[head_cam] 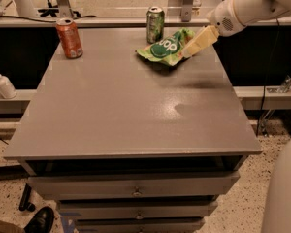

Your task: Move green rice chip bag near green can

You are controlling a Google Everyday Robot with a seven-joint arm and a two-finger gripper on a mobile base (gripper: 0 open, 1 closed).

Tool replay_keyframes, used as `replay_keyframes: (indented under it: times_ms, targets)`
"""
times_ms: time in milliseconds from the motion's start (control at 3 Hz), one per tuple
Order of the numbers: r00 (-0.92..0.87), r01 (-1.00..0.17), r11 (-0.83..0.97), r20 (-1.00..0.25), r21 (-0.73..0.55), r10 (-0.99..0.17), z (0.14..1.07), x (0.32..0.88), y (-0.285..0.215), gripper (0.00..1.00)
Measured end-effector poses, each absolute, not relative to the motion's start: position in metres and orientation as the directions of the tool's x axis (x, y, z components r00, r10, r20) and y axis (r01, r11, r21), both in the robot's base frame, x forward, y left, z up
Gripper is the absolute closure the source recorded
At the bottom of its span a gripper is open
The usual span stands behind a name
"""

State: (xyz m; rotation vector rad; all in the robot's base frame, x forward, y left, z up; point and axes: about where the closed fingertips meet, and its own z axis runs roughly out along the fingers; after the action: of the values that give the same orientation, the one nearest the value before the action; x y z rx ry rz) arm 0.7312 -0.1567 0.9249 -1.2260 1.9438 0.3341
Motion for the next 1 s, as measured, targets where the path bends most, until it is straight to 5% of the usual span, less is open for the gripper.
replay_keyframes:
  times_ms: [1000]
  targets:
    - [-0.064,-0.971,0.205,-0.683,-0.127,-0.727,0.951,0.605,-0.127,0.00]
